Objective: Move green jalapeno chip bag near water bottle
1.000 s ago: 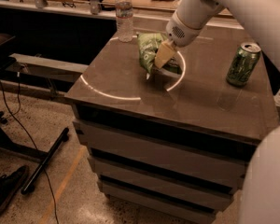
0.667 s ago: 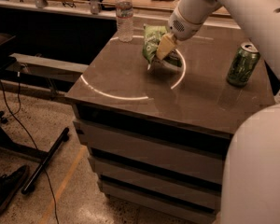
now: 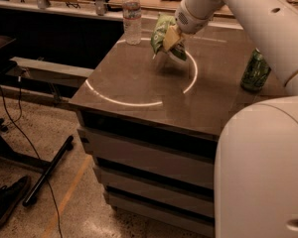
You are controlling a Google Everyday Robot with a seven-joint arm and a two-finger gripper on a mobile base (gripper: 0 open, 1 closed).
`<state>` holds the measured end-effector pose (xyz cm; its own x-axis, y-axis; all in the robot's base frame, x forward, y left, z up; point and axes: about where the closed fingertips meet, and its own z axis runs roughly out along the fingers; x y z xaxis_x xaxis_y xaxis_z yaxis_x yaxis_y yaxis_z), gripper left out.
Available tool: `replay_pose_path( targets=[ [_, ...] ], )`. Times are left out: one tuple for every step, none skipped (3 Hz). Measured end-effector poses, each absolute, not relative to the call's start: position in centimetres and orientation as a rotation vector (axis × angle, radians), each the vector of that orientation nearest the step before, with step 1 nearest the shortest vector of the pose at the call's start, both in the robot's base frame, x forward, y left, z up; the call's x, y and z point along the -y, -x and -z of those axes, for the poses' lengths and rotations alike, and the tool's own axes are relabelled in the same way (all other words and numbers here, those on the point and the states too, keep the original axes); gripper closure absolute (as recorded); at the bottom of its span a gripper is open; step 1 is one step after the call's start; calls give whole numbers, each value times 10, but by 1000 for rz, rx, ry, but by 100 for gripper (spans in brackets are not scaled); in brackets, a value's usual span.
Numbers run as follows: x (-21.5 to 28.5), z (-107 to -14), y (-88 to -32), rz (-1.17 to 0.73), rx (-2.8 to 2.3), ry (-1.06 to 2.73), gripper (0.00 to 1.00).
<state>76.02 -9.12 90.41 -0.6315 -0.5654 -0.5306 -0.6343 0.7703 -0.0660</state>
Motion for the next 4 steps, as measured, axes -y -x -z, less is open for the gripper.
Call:
replay_pose_path(
  targets=[
    [80, -901, -776, -144, -2433, 811, 100],
    [78, -892, -787, -116, -2457, 746, 100],
    [74, -882, -795, -140, -2468, 704, 100],
    [65, -875, -798, -182, -2455, 763, 100]
  ],
)
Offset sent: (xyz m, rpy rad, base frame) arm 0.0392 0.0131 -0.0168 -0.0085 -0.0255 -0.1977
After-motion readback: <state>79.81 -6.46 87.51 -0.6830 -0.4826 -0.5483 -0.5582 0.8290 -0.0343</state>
